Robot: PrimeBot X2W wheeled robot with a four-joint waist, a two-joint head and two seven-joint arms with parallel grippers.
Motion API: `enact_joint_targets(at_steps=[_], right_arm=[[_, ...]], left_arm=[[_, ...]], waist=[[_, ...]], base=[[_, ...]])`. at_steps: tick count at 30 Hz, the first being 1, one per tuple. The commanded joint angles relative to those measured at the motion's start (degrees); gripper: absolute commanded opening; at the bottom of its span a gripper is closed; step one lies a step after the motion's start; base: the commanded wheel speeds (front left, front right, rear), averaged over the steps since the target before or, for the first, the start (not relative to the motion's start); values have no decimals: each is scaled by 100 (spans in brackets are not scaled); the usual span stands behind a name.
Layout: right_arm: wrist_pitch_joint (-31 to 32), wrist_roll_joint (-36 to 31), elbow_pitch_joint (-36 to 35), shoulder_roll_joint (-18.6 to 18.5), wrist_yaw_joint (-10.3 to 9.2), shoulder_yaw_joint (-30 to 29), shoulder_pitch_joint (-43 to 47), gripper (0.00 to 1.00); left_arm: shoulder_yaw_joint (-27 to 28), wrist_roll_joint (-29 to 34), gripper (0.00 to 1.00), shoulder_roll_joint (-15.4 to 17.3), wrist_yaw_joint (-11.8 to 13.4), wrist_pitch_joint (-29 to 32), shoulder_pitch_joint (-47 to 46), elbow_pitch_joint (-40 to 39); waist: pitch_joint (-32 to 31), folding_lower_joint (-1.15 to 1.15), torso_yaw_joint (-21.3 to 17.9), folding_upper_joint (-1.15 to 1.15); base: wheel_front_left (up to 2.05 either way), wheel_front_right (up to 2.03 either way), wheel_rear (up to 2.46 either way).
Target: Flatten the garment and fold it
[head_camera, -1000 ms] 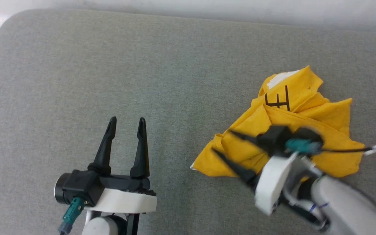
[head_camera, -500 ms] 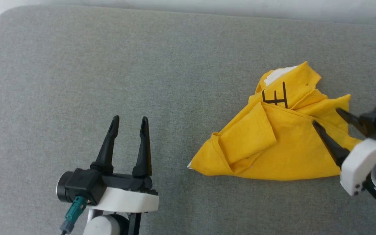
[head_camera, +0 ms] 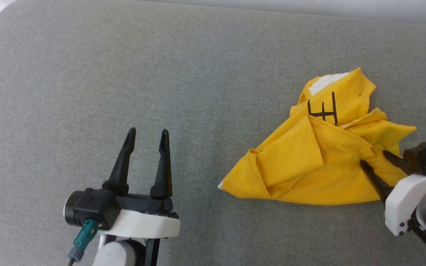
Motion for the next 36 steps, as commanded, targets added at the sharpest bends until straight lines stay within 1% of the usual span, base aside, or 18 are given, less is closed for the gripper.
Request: enact_joint_targets(at_steps=[1,6,9,12,15,17,19,23,25,27,28,29,33,36], right_arm=[[-54,8,19,43,-6,21,-91,0],[-219,110,-31,55,-6,193,-265,0],[-188,372,-363,-1,-6,334,-320,0],[15,676,-896,-251,-6,568,-335,0],[413,1120,-1437,-587,-6,756,-174,0],[815,1393,-1670,-751,-6,718,92,0],[1251,1669,-1834,-833,-6,603,454,0],[2157,2127,-1899,-826,-6,217,1394,0],[2641,2222,-1931,-787,-6,29,1869,0],[2808,2169,-1996,-651,-6,-218,2129,0],[2770,2041,-2049,-596,-6,-295,2166,44],[2675,1913,-2081,-512,-6,-362,2161,100],[2165,1595,-2284,-157,-6,-411,1862,100],[1680,1632,-2481,-9,-6,-369,1489,100]], left_arm=[[3,67,100,-13,-23,-28,-70,12],[57,118,100,-13,-57,-28,-8,49],[90,150,100,-13,-100,-28,-11,64],[88,157,100,-13,-134,-28,-39,72],[48,133,100,-13,-139,-28,-68,87],[25,110,100,-13,-115,-28,-61,83],[16,79,100,-13,-91,-28,-31,73],[15,33,100,-13,-69,-28,19,80],[28,23,100,-13,-66,-28,29,80],[41,12,100,-13,-66,-28,26,79],[45,12,100,-13,-69,-28,20,84],[50,14,100,-13,-71,-28,13,89],[59,25,100,-13,-81,-28,-15,115],[56,35,100,-13,-91,-28,-36,123]], waist=[[6,-1,-20,0],[-76,-1,-199,0],[-162,-1,-344,0],[-227,-1,-463,0],[-270,-1,-537,0],[-280,-1,-572,0],[-269,-1,-601,0],[-229,-1,-594,0],[-208,-1,-575,0],[-190,-1,-559,0],[-182,-1,-551,0],[-179,-1,-547,0],[-212,-1,-546,0],[-240,-1,-540,0]], base=[[0,0,0],[0,0,0],[0,0,0],[0,0,0],[0,0,0],[0,0,0],[0,0,0],[0,0,0],[0,0,0],[0,0,0],[0,0,0],[0,0,0],[0,0,0],[0,0,0]])
